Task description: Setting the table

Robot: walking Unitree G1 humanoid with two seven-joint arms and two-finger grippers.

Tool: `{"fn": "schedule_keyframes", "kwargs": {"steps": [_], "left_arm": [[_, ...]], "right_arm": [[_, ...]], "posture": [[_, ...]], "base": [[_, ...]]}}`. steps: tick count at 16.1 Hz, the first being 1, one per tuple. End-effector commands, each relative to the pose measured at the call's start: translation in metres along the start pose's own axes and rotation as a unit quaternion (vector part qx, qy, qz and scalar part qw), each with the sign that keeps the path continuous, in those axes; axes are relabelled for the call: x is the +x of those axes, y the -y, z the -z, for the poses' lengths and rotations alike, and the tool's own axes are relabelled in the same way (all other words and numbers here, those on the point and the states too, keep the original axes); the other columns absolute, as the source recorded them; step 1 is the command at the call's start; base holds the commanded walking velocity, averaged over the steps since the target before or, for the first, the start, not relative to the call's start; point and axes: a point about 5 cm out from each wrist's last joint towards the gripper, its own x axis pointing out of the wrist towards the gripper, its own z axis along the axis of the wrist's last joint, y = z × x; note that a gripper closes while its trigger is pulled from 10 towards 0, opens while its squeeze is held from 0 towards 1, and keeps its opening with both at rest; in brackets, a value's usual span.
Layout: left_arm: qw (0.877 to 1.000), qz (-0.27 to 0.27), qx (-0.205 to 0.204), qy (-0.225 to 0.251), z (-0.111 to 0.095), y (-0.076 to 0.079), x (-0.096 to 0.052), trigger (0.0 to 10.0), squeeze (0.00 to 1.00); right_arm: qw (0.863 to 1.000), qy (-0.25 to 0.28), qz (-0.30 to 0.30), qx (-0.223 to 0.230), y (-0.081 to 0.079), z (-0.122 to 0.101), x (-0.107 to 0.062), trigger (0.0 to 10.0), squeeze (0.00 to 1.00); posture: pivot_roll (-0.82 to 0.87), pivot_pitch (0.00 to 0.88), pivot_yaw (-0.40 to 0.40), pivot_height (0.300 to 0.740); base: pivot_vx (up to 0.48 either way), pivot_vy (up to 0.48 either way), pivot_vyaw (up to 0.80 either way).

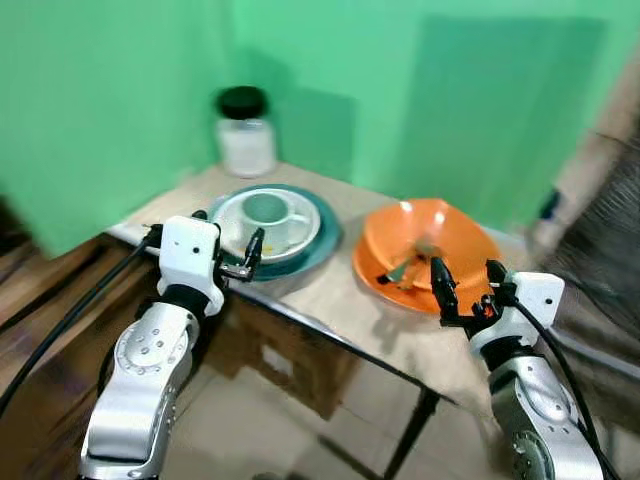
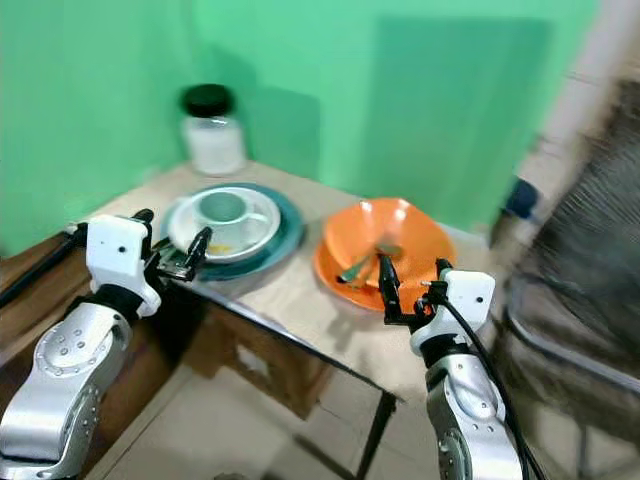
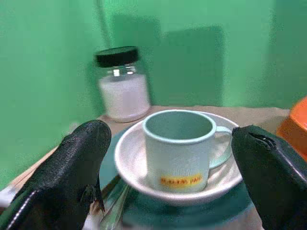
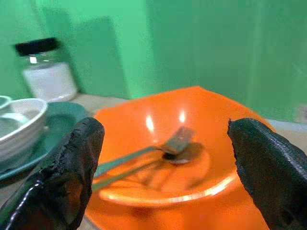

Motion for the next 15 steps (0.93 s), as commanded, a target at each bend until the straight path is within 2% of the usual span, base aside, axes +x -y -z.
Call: {"fn": "schedule_keyframes", "kwargs": {"steps": [1, 11, 13, 15], "left_arm": [[1.0, 0.003, 0.001, 0.001, -0.0007, 0.0029, 0.0015, 10.0, 0.05], [1.0, 0.006, 0.003, -0.006, 0.0026, 0.0028, 0.0027, 10.0, 0.04], [1.0, 0.008, -0.006, -0.014, 0.0052, 0.0029, 0.0024, 10.0, 0.02], [0.999, 0.023, 0.007, -0.026, 0.0082, 0.0056, 0.0014, 10.0, 0.0]], "right_arm": [[1.0, 0.001, 0.009, -0.002, 0.0039, -0.0027, 0.001, 10.0, 0.0], [1.0, -0.004, 0.016, 0.014, 0.0048, -0.0006, 0.0006, 10.0, 0.0], [1.0, -0.008, 0.015, 0.016, 0.0043, 0.0003, 0.0006, 10.0, 0.0], [1.0, -0.013, 0.016, 0.017, 0.0047, 0.0016, -0.0001, 10.0, 0.0]], "posture": [[0.06, 0.0, -0.002, 0.74], [0.06, 0.0, -0.004, 0.74], [0.06, 0.0, -0.004, 0.74], [0.06, 0.0, -0.001, 0.74]], "base": [[0.0, -0.386, 0.0], [0.0, -0.379, 0.0], [0.0, 0.0, 0.0], [0.0, 0.0, 0.0]]}}
